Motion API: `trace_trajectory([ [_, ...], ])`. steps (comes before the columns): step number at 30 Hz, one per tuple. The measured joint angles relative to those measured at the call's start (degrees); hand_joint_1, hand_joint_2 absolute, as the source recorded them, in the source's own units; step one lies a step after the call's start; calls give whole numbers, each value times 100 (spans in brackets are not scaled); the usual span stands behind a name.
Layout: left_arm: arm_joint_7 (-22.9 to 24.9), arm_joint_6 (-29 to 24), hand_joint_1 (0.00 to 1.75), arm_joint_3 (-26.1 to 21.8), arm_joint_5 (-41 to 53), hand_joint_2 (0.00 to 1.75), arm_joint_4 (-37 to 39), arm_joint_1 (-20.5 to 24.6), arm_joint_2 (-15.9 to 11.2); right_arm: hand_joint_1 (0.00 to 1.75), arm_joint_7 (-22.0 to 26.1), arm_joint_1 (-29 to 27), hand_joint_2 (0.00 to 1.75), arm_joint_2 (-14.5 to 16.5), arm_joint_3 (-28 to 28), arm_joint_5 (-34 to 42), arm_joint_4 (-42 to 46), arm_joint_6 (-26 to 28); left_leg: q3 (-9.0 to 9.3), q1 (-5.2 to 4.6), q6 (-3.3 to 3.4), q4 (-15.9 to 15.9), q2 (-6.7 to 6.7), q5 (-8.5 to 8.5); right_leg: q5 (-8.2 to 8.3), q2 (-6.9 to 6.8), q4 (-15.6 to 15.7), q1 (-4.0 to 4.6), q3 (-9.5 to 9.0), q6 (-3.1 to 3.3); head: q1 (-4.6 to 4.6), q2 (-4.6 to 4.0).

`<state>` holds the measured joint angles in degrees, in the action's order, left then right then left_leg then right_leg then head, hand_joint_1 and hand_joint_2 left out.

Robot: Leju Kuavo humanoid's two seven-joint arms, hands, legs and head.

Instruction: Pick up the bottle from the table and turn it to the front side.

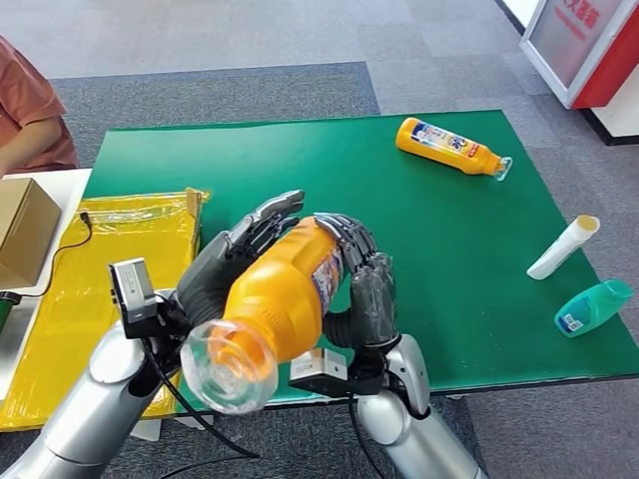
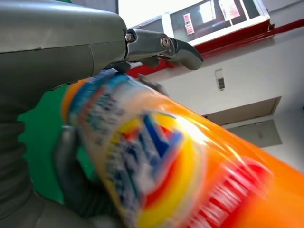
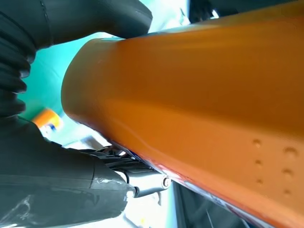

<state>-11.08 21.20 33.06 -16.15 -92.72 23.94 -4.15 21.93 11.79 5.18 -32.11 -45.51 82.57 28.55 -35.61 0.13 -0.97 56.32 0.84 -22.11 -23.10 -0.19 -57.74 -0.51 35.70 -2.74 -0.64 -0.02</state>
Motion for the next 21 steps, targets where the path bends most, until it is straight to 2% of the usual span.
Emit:
trace_trajectory([
  [5, 61, -119, 0, 112, 294, 175, 0, 163, -81, 175, -327, 114, 175, -11, -15, 63, -299, -591, -1, 0, 0, 0, 0, 1, 1, 1, 0, 0, 2, 0, -1, 0],
  [9, 65, -523, 0, 150, 1286, 175, -22, 246, -140, 175, -625, 202, 175, -54, 27, 115, -509, -1156, -1, 0, 1, 1, 1, 1, 1, 0, 0, 0, 2, 0, -1, 0],
  [13, 50, -854, 0, 194, 2256, 175, -97, 319, -162, 175, -738, 207, 175, -85, 137, 127, -632, -1366, -3, -1, 1, 1, 0, 1, 1, 0, 0, -1, 3, 0, -1, 0],
  [16, 60, -885, 0, 209, 2395, 175, -127, 337, -162, 175, -743, 207, 175, -90, 175, 119, -653, -1419, -2, -1, 1, 1, 1, 1, 1, 0, 0, -1, 3, 0, -1, 0],
  [20, 69, -886, 175, 210, 2394, 175, -131, 337, -160, 175, -749, 208, 175, -90, 196, 84, -655, -1455, -2, 0, 0, 1, 1, 1, 1, 1, 0, 0, 4, 0, -1, 0],
  [21, 69, -886, 175, 209, 2391, 175, -131, 334, -160, 175, -753, 210, 175, -90, 204, 74, -655, -1466, -2, 0, 0, 1, 1, 1, 1, 1, 0, 0, 4, 0, -1, 0],
])
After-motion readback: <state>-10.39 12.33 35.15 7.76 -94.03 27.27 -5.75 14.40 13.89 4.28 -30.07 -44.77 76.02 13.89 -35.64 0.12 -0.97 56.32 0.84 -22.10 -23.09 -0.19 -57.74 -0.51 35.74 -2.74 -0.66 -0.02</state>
